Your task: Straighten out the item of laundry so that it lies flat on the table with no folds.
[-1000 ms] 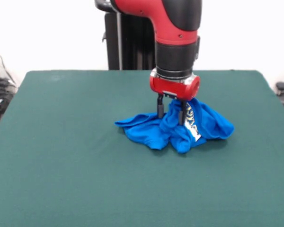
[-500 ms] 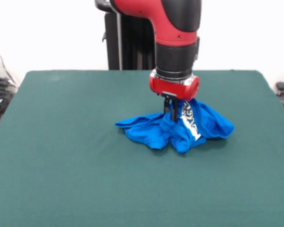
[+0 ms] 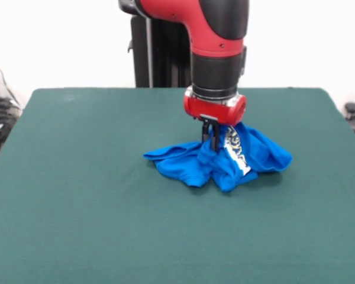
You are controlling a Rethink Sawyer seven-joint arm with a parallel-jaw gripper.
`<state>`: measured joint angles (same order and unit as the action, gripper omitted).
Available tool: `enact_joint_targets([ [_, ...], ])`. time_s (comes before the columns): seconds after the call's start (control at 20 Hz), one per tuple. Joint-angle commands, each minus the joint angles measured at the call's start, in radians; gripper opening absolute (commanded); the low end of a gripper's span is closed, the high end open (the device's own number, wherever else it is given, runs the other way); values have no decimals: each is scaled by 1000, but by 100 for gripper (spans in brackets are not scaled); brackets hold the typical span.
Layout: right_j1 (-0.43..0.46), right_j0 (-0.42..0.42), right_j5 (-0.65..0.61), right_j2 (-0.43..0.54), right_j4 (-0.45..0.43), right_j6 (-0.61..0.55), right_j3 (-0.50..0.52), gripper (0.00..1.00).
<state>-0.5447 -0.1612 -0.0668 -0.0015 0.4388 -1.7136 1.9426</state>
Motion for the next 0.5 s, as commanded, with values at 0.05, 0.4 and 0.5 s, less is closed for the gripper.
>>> enact_joint_targets([
  [0.05, -45, 31, -101, 7, 11, -195, 1, 0],
  [0.4, -156, 155, -359, -195, -26, -217, -41, 0],
  [0.5, -180, 164, -405, -215, -37, -219, -48, 0],
])
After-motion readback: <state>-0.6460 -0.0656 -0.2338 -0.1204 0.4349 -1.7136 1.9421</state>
